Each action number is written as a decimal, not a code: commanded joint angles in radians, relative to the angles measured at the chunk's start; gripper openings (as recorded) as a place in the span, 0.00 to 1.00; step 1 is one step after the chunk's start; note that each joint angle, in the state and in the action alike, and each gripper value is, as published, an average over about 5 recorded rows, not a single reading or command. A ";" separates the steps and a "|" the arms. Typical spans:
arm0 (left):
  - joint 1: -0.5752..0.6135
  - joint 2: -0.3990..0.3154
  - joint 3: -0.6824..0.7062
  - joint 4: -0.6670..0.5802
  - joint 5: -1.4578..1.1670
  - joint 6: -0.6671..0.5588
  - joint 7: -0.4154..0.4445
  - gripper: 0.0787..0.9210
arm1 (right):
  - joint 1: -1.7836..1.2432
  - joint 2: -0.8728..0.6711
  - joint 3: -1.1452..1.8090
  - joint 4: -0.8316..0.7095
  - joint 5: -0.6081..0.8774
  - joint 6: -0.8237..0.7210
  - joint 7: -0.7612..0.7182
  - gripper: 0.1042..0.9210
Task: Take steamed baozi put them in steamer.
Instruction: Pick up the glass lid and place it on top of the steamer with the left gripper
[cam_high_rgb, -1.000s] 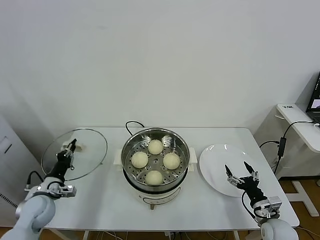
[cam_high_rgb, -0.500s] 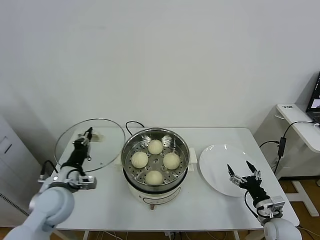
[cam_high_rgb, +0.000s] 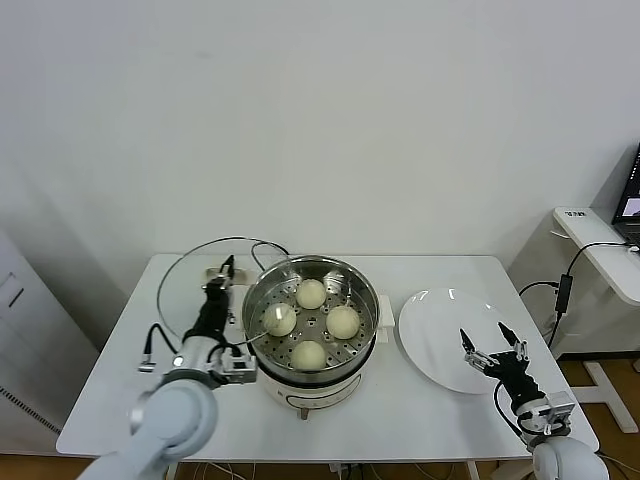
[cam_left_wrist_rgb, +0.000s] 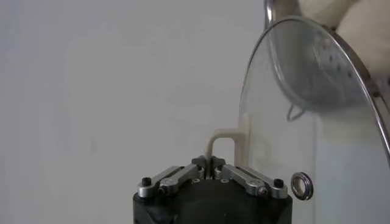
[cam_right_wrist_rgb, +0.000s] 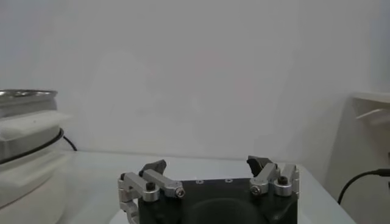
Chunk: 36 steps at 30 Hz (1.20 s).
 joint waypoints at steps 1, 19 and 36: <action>-0.070 -0.169 0.155 0.041 0.130 0.073 0.028 0.04 | 0.001 -0.003 0.005 -0.002 0.000 0.001 0.000 0.88; -0.082 -0.281 0.217 0.137 0.228 0.077 0.032 0.04 | 0.003 0.004 0.003 -0.015 -0.005 0.005 -0.004 0.88; -0.068 -0.343 0.214 0.213 0.275 0.069 0.029 0.04 | 0.002 0.011 0.005 -0.024 -0.009 0.007 -0.007 0.88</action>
